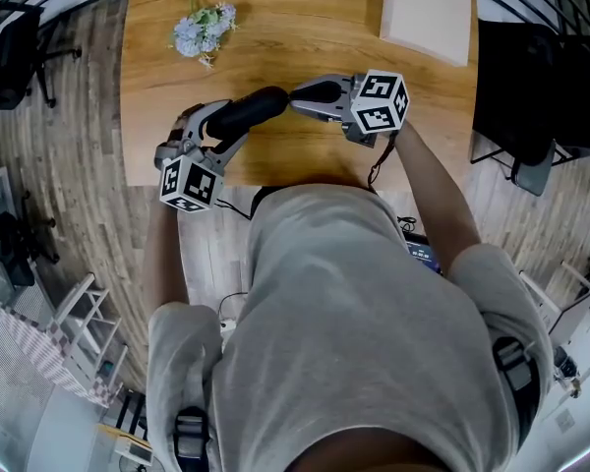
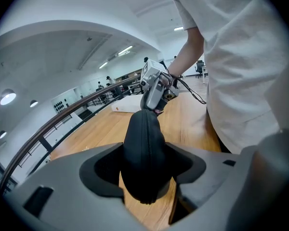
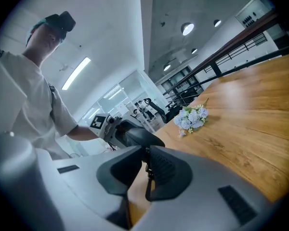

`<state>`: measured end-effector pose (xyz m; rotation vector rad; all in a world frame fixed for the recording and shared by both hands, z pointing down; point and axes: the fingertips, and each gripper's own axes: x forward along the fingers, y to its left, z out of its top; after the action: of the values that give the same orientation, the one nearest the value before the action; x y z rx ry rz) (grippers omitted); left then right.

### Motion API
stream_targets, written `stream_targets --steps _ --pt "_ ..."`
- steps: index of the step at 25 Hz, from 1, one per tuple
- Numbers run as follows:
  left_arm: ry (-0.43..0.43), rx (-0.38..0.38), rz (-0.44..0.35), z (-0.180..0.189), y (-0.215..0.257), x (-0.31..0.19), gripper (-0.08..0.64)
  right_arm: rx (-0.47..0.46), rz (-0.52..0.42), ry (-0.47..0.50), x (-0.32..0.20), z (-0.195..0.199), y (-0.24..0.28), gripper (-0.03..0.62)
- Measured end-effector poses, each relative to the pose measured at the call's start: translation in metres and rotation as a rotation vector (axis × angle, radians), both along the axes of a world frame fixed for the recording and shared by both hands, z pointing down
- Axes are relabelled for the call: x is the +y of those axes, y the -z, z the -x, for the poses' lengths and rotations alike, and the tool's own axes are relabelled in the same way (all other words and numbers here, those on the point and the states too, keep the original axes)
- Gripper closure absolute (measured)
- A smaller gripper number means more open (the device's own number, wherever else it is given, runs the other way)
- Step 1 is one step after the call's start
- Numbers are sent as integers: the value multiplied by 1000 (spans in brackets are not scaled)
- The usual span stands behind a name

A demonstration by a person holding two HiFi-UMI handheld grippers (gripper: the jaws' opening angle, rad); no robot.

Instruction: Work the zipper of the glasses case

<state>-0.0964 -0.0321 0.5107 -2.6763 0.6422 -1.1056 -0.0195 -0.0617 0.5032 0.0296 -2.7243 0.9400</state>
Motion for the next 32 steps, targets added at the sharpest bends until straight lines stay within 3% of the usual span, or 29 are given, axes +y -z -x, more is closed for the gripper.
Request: stream_targets --steps 12,18,22,25,32 --pt "16 -2 40 -3 -10 -1 278 63 -72 -66 -8 -8 -7 565" --pt "-5 27 19 -7 -4 0 278 109 -69 16 4 -11 -17 557" --pt "-12 29 8 -7 1 -2 278 146 -86 54 7 -8 -24 454" --pt "-33 27 4 -10 3 0 278 145 -106 72 7 -7 -24 448" --pt "-46 47 6 -11 10 6 278 15 49 122 12 -7 -13 448"
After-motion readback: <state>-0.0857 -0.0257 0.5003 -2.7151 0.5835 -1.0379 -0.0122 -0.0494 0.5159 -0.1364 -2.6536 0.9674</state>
